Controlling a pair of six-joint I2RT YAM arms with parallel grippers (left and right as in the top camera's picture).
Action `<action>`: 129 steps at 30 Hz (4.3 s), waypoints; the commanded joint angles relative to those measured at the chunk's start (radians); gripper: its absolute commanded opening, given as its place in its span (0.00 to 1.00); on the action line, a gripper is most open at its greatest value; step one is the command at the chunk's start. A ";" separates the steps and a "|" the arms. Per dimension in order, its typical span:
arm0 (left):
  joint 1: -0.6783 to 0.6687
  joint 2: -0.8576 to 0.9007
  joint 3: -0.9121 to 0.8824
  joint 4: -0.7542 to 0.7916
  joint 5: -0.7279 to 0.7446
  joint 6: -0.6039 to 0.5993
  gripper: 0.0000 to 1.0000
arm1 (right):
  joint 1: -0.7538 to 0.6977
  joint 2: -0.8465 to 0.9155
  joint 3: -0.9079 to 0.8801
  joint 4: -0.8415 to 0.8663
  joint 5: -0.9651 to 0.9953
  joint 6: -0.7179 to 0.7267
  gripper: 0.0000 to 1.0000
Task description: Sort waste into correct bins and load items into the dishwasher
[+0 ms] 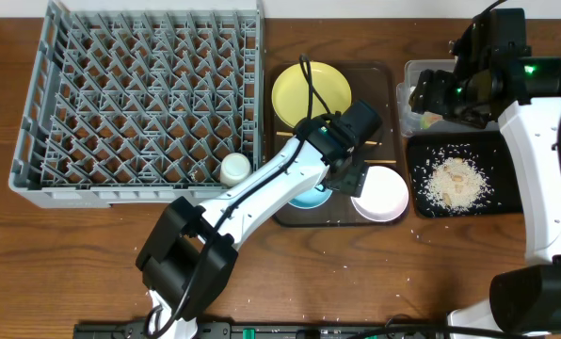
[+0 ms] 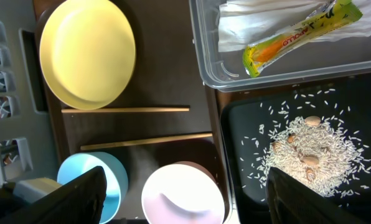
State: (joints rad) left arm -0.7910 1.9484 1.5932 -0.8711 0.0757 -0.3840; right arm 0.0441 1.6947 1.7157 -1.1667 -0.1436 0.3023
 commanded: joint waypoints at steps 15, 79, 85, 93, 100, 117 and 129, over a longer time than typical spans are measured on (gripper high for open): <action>0.183 0.075 -0.017 -0.014 -0.034 0.350 0.77 | -0.010 0.000 0.003 -0.001 0.010 -0.008 0.82; 0.329 -0.106 -0.087 -0.051 0.317 0.252 0.56 | -0.010 0.000 0.003 0.003 0.016 -0.011 0.99; 0.300 0.007 -0.087 -0.039 0.317 0.304 0.57 | -0.010 0.000 0.003 0.003 0.016 -0.011 0.99; 0.295 0.098 -0.089 -0.043 0.328 0.328 0.53 | -0.010 0.000 0.003 0.003 0.016 -0.011 0.99; 0.259 0.131 -0.089 -0.031 0.325 0.340 0.43 | -0.010 0.000 0.003 0.003 0.016 -0.011 0.99; 0.256 0.175 -0.120 0.003 0.324 0.342 0.29 | -0.010 0.000 0.003 0.003 0.016 -0.011 0.99; 0.267 0.191 -0.113 -0.003 0.325 0.307 0.07 | -0.010 0.000 0.003 0.003 0.016 -0.011 0.99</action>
State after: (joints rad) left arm -0.5373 2.1281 1.4864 -0.8593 0.4015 -0.0551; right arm 0.0441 1.6951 1.7157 -1.1625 -0.1368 0.2993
